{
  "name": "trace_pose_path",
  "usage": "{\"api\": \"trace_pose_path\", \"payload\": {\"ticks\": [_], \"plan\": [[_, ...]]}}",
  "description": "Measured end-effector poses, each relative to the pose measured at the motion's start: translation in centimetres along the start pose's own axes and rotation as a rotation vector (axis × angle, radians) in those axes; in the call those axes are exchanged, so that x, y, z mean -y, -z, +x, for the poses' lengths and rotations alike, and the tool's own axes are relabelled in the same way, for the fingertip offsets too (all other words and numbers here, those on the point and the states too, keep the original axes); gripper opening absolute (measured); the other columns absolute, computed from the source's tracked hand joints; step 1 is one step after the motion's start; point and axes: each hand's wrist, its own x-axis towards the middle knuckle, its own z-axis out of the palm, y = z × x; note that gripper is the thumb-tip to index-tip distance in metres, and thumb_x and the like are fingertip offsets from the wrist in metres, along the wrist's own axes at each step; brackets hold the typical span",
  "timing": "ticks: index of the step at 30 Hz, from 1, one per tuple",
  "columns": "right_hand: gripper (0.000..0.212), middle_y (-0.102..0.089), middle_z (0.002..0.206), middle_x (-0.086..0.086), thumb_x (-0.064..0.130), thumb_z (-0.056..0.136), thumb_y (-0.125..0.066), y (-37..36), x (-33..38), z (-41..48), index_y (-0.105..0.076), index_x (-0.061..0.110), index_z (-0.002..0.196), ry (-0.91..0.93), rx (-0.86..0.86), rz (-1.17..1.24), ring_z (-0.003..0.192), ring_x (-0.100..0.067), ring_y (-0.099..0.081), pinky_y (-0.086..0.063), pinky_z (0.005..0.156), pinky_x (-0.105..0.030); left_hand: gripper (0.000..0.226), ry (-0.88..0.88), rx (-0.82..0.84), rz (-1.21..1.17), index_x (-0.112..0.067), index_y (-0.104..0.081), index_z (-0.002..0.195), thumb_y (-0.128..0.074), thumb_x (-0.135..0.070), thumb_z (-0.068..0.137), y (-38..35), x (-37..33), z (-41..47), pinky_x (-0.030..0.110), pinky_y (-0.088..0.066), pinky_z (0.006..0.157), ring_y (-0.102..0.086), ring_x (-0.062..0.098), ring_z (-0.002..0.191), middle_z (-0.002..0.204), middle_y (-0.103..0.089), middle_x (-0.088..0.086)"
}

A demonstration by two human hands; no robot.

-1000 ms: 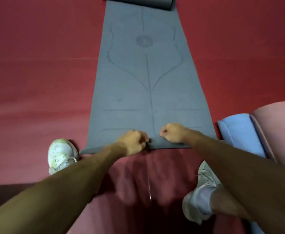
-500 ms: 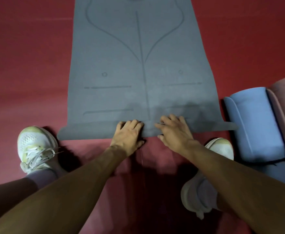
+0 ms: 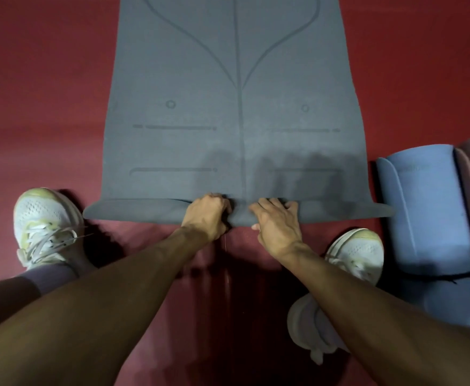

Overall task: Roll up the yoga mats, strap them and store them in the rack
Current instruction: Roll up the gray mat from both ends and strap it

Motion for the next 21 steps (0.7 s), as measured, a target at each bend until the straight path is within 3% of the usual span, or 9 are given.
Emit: {"api": "trace_pose_path", "payload": {"ticks": [3, 9, 14, 21], "plan": [[0.032, -0.058, 0.114, 0.006, 0.020, 0.086, -0.063, 0.3, 0.1, -0.2, -0.060, 0.023, 0.118, 0.019, 0.062, 0.031, 0.114, -0.019, -0.050, -0.030, 0.096, -0.039, 0.031, 0.032, 0.063, 0.032, -0.026, -0.070, 0.105, -0.073, -0.020, 0.075, 0.7, -0.2, -0.4, 0.028, -0.045, 0.088, -0.061, 0.025, 0.107, 0.112, -0.068, 0.003], [0.021, -0.067, 0.111, -0.001, 0.028, 0.092, -0.057, 0.9, 3.1, 0.7, -0.064, 0.022, 0.111, 0.084, 0.114, 0.083, 0.107, -0.026, -0.061, -0.042, 0.085, -0.032, 0.027, 0.104, 0.290, -0.023, -0.024, -0.074, 0.101, -0.079, -0.025, 0.075, 4.4, 3.1, -0.8, 0.020, -0.043, 0.076, -0.065, 0.017, 0.097, 0.101, -0.072, 0.001], [0.025, -0.068, 0.113, 0.000, 0.035, 0.093, -0.057, 1.0, 2.4, 1.9, -0.062, 0.026, 0.116, 0.048, 0.182, 0.124, 0.110, -0.023, -0.059, -0.039, 0.090, -0.031, 0.020, 0.121, 0.195, -0.028, -0.025, -0.071, 0.101, -0.072, -0.029, 0.081, 2.7, 3.5, -1.4, 0.026, -0.043, 0.087, -0.062, 0.021, 0.105, 0.105, -0.071, 0.002], [0.020, -0.070, 0.103, -0.003, 0.029, 0.090, -0.061, 1.1, 2.3, 3.3, -0.054, 0.022, 0.108, 0.091, 0.191, 0.136, 0.101, -0.027, -0.062, -0.040, 0.081, -0.031, 0.016, 0.225, 0.102, -0.053, -0.025, -0.071, 0.092, -0.073, -0.026, 0.076, 2.4, 3.4, -0.1, 0.029, -0.047, 0.082, -0.064, 0.027, 0.099, 0.100, -0.070, 0.006]]}}
